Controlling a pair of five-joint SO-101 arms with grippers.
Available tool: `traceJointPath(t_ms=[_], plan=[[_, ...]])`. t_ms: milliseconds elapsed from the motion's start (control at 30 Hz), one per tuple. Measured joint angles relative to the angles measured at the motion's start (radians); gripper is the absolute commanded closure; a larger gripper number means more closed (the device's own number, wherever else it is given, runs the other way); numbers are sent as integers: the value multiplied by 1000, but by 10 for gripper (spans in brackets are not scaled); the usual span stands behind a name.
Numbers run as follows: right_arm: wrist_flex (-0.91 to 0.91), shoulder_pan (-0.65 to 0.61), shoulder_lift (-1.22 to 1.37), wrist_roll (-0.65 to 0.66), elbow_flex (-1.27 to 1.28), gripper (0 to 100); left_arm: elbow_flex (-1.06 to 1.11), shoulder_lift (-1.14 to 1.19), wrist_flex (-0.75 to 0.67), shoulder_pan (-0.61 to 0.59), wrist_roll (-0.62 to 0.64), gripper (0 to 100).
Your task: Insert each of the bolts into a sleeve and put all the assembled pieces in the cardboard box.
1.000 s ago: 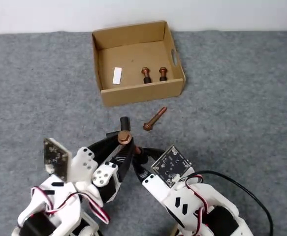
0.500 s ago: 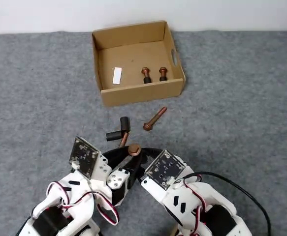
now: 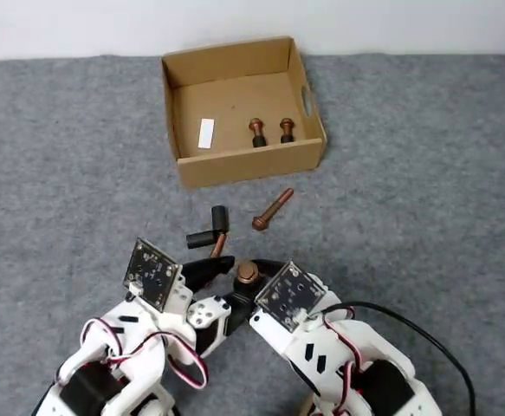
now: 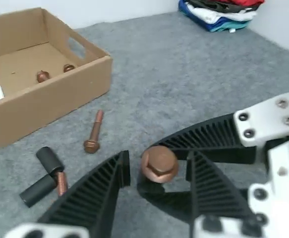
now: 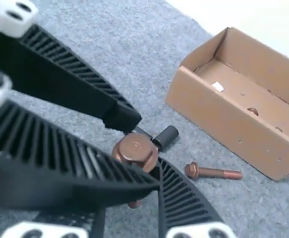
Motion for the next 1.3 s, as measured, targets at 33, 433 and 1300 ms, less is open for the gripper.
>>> traceJointPath(t_ms=[33, 433, 1300], plan=[[0, 0, 0, 0, 0, 990, -3, 0, 0, -6, -5, 812], [-3, 124, -3, -167, 15, 991, -178, 3, 31, -157, -48, 989], [-288, 339, 1238, -436, -881, 991, 425, 9, -114, -674, -153, 995]])
